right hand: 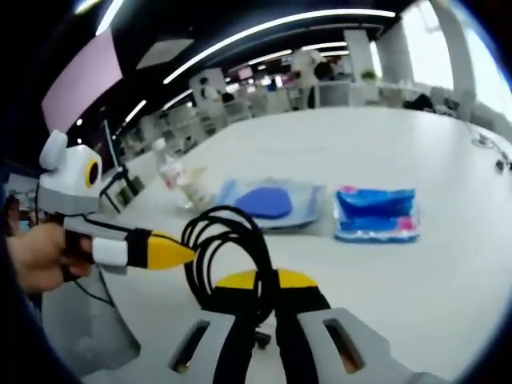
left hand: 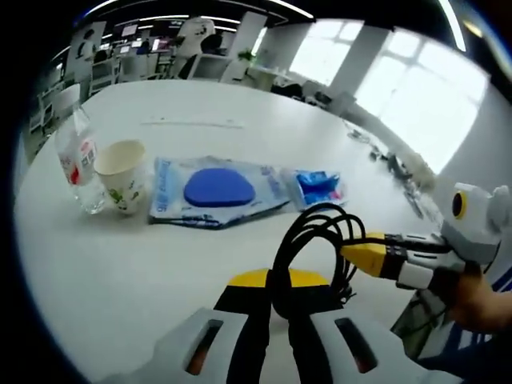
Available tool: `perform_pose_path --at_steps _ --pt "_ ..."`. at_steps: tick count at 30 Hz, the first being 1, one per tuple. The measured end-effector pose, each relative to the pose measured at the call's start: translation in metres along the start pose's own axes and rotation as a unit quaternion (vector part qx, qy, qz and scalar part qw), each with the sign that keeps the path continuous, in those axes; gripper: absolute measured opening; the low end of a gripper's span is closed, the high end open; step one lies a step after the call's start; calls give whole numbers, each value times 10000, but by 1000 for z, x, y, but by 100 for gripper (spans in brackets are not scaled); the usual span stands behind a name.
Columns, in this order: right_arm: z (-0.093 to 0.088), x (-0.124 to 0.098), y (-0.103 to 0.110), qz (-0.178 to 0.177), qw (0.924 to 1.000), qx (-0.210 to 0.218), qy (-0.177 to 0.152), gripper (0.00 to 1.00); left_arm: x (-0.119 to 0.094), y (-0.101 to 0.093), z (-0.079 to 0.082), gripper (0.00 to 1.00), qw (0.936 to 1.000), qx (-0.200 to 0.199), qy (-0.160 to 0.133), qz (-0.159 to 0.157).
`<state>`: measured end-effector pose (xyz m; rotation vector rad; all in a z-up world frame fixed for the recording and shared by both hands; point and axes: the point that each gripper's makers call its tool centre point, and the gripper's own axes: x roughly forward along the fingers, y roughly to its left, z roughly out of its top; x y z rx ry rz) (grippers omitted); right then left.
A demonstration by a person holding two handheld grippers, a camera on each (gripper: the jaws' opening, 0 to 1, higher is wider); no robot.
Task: Arrange the tabletop items into an orderly group along one side of the table until the central work area is clear of visible clutter.
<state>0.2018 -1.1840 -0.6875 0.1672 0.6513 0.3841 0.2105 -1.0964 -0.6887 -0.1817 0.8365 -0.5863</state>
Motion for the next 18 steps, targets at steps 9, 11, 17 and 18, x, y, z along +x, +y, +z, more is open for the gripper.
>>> perform_pose_path --at_steps 9,11,17,18 --pt "6 -9 -27 -1 10000 73 -30 3 17 -22 5 5 10000 17 30 -63" --pt "7 -11 -32 19 9999 107 -44 3 20 -26 6 5 10000 20 37 -39" --pt "10 -15 -51 24 9998 -175 -43 1 28 -42 17 5 9991 -393 -161 -13" --pt "11 -14 -52 41 10000 10 -68 1 28 -44 21 5 9985 -505 -204 -28"
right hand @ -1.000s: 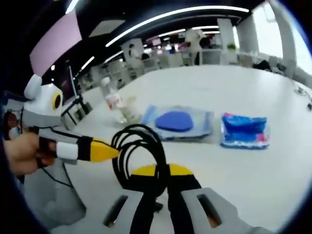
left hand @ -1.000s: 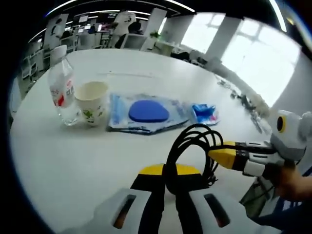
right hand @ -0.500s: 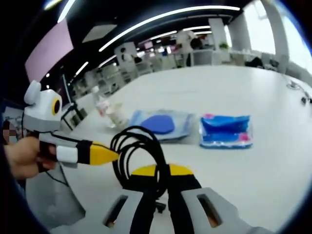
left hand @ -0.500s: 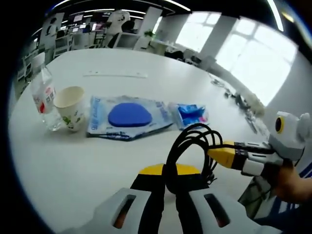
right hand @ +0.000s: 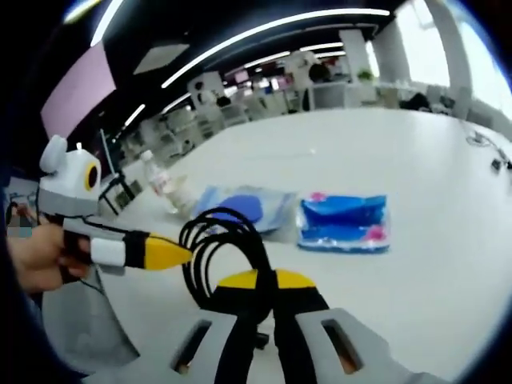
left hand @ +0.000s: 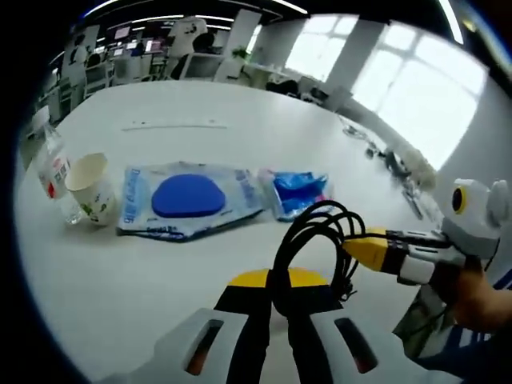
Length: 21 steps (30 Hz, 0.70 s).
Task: Arrange the tabletop items into an orderly group along one side of the table until the central work area is clear of visible clutter.
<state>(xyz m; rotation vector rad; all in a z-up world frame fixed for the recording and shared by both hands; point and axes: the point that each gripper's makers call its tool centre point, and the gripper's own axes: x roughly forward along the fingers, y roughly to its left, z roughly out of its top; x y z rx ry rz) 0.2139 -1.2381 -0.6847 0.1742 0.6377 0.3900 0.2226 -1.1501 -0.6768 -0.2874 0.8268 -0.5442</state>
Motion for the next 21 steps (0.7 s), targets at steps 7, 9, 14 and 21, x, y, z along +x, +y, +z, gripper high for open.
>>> perform_pose_path --at_steps 7,9,14,21 --pt "3 -5 -21 15 9993 348 -104 1 18 -11 1 4 9986 489 189 99" --pt "2 -8 -28 -17 9993 357 -103 1 22 -17 -2 4 9986 465 226 78" --pt "-2 -14 -46 -96 9988 449 -162 1 36 -31 -5 4 9980 577 251 27" --pt "-4 -14 -65 -171 9981 575 -153 1 51 -42 -6 4 9974 621 358 42"
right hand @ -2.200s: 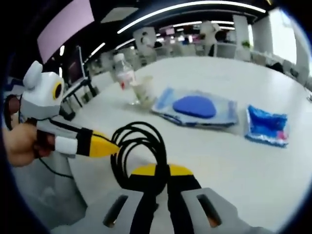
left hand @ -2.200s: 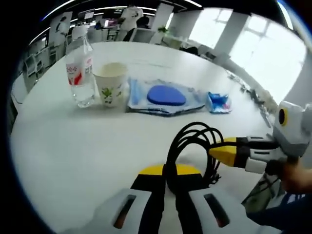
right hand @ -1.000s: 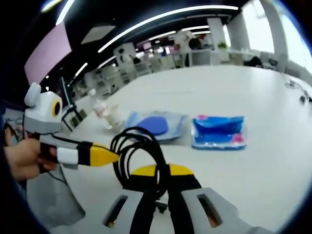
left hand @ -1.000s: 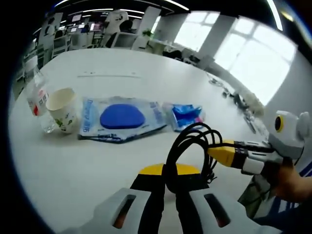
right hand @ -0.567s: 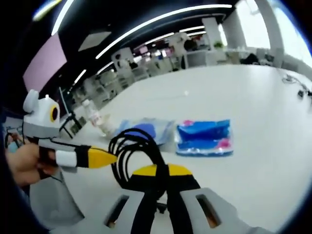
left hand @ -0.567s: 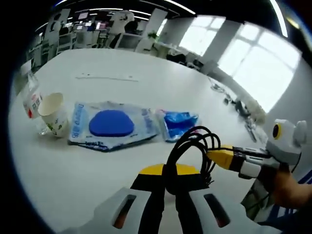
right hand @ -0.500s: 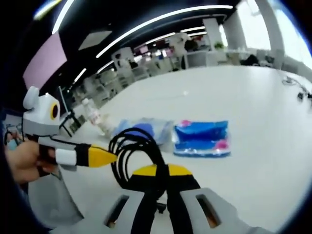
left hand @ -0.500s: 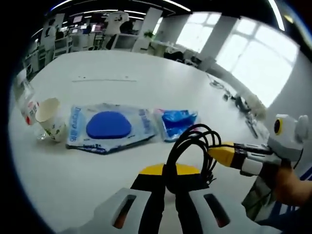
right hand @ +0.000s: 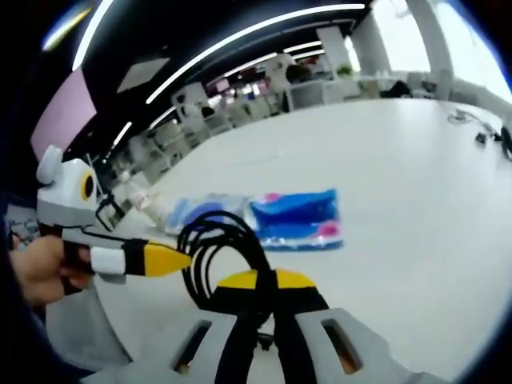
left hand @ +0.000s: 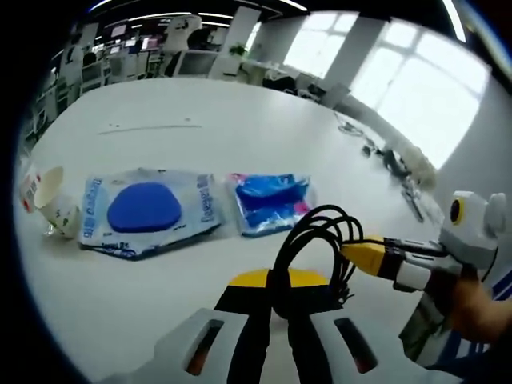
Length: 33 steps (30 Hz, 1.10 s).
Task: Arrange the tabletop items into an orderly group along one side of the table until the central work area is clear of visible clutter.
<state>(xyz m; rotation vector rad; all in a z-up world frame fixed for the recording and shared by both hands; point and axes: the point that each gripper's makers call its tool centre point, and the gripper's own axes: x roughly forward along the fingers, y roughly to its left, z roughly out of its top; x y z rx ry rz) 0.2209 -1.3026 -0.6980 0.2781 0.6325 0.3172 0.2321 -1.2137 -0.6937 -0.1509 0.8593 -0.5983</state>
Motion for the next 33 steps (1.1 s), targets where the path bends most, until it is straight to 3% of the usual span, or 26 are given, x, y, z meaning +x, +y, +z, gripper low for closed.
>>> perform_pose_path --at_steps 6,18,33 --pt "1 0 -8 -20 9999 98 -10 1 6 -3 4 4 10000 -5 24 0" --pt "-11 0 -17 -152 9990 400 91 1 17 -6 -7 5 9998 -48 198 -29" --pt "-14 9 -29 -324 9987 372 154 1 32 -4 -8 5 9992 -113 364 -133"
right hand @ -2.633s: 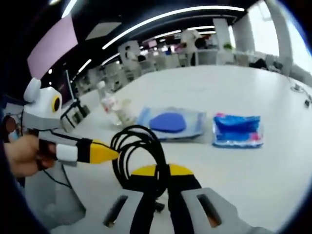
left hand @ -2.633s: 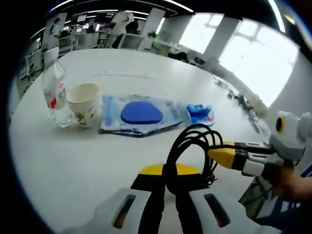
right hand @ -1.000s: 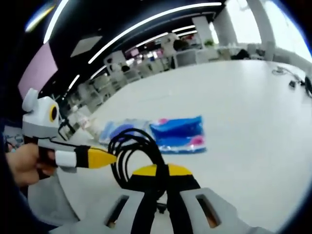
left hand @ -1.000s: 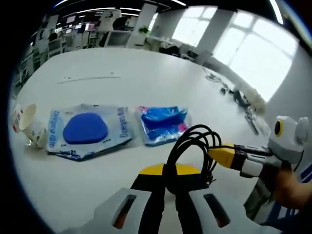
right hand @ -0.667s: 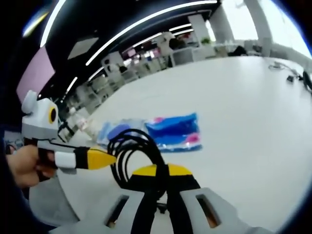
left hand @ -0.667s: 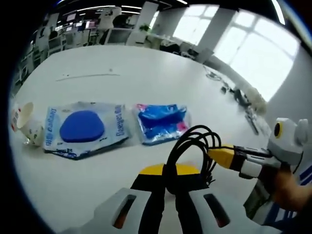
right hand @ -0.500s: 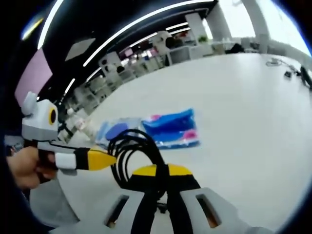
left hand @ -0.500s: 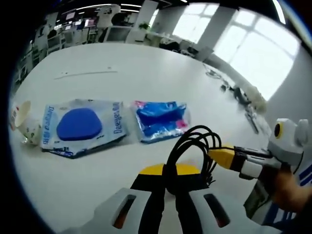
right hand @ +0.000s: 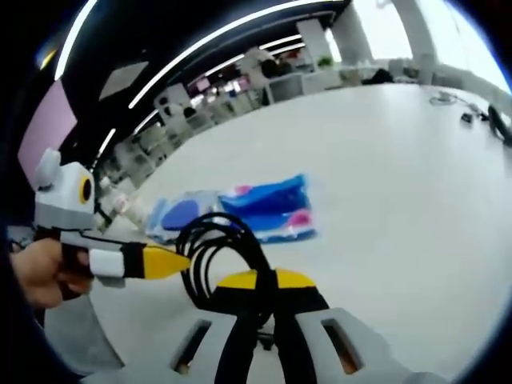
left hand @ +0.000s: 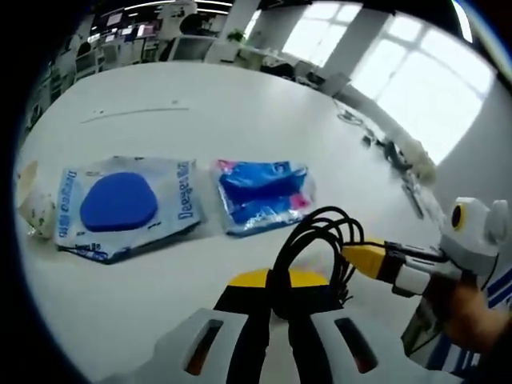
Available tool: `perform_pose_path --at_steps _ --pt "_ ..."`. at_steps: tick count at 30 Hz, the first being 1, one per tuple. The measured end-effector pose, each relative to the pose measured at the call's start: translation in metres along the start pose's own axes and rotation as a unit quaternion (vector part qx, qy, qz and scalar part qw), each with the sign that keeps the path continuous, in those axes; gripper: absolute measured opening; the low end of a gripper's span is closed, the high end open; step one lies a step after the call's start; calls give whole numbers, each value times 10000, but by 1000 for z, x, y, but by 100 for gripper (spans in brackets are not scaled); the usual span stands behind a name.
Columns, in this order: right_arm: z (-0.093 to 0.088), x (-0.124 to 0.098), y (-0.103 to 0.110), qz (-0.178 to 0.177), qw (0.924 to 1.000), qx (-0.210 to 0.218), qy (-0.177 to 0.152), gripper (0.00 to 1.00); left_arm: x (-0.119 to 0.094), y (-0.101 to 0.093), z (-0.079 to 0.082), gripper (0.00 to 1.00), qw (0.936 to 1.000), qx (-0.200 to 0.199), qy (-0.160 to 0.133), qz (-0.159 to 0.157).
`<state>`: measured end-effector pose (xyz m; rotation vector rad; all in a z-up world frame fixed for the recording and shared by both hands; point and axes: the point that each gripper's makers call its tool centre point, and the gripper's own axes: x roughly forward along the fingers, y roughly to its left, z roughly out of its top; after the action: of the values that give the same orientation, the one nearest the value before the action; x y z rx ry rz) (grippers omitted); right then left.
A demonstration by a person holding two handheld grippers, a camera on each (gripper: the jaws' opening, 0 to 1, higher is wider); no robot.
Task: Arrange the tabletop items into an orderly group along one side of the table until the central work area is clear of visible clutter.
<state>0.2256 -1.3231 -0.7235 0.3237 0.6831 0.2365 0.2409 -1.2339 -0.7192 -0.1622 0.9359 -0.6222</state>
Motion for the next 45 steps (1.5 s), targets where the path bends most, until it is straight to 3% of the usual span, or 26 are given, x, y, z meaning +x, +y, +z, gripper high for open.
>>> perform_pose_path --at_steps 14,45 --pt "-7 6 -4 -42 9998 -110 177 1 10 6 -5 5 9999 -92 103 42" --pt "-23 21 -11 -156 9959 -796 393 2 26 15 -26 6 9990 19 407 168"
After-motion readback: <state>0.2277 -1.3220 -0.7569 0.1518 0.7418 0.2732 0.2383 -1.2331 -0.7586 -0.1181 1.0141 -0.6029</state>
